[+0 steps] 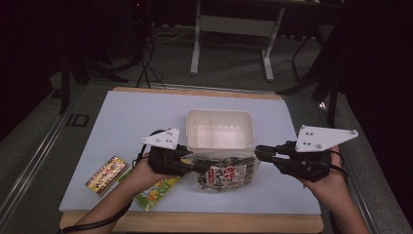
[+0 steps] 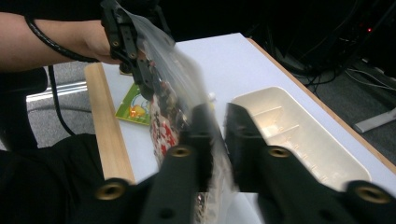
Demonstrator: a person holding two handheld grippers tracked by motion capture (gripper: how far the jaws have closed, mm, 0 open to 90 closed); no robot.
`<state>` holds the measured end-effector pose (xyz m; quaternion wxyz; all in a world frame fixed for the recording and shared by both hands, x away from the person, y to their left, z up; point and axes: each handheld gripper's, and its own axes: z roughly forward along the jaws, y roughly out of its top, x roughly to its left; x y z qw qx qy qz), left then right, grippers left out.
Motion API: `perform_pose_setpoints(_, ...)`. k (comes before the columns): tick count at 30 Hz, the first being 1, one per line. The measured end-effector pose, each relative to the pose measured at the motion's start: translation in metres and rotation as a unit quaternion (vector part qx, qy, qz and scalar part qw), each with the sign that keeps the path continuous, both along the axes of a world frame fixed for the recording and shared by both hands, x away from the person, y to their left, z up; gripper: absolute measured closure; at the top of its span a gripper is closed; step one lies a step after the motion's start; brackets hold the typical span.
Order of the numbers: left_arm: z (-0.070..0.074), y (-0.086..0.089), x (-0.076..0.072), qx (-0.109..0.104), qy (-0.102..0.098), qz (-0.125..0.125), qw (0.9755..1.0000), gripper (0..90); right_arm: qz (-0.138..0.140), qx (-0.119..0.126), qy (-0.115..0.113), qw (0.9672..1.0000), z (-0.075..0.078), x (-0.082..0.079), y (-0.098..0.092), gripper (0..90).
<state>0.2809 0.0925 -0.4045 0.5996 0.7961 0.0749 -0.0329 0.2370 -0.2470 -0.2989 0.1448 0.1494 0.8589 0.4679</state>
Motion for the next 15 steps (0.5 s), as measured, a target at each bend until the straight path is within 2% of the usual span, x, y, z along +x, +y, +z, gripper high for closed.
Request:
perform_pose_setpoints(1,0.002,0.002,0.0,-0.006,0.001,0.002,1.0,73.8,-0.008,0.005,0.0,1.0,-0.002,0.002,-0.002,65.6)
perform_pose_setpoints(2,0.004,0.004,0.0,-0.013,0.0,0.001,0.9999,73.8,-0.011,0.007,0.004,0.9999,-0.003,0.002,-0.003,60.9)
perform_pose_setpoints(3,0.005,0.005,0.0,-0.018,0.002,0.001,0.9998,73.9,-0.014,0.012,0.01,0.9998,-0.006,0.003,-0.005,57.3)
perform_pose_setpoints(5,0.005,0.005,0.0,-0.018,0.002,0.001,0.9998,73.9,-0.017,0.016,0.013,0.9996,-0.008,0.005,-0.006,57.3)
perform_pose_setpoints(6,0.009,0.007,-0.001,-0.034,0.004,-0.006,0.9994,73.9,-0.017,0.016,0.013,0.9996,-0.008,0.005,-0.006,54.2)
perform_pose_setpoints(8,0.013,0.008,-0.003,-0.044,0.003,-0.015,0.9989,73.9,-0.013,0.041,0.052,0.9977,-0.027,0.013,-0.013,45.7)
perform_pose_setpoints(9,0.015,0.008,-0.003,-0.045,0.0,-0.019,0.9988,73.9,-0.013,0.041,0.052,0.9977,-0.027,0.013,-0.013,45.7)
perform_pose_setpoints(10,0.017,0.007,-0.004,-0.046,-0.004,-0.02,0.9987,73.9,0.006,0.055,0.07,0.996,-0.036,0.015,-0.013,45.3)
perform_pose_setpoints(12,0.02,0.006,-0.005,-0.049,-0.006,-0.025,0.9985,73.9,0.008,0.058,0.075,0.9954,-0.04,0.016,-0.013,45.3)
perform_pose_setpoints(14,0.021,0.005,-0.005,-0.052,-0.01,-0.028,0.9982,73.9,0.031,0.066,0.09,0.9932,-0.049,0.016,-0.009,47.5)
perform_pose_setpoints(15,0.022,0.005,-0.006,-0.055,-0.009,-0.029,0.998,73.9,0.031,0.066,0.09,0.9932,-0.049,0.016,-0.009,47.5)
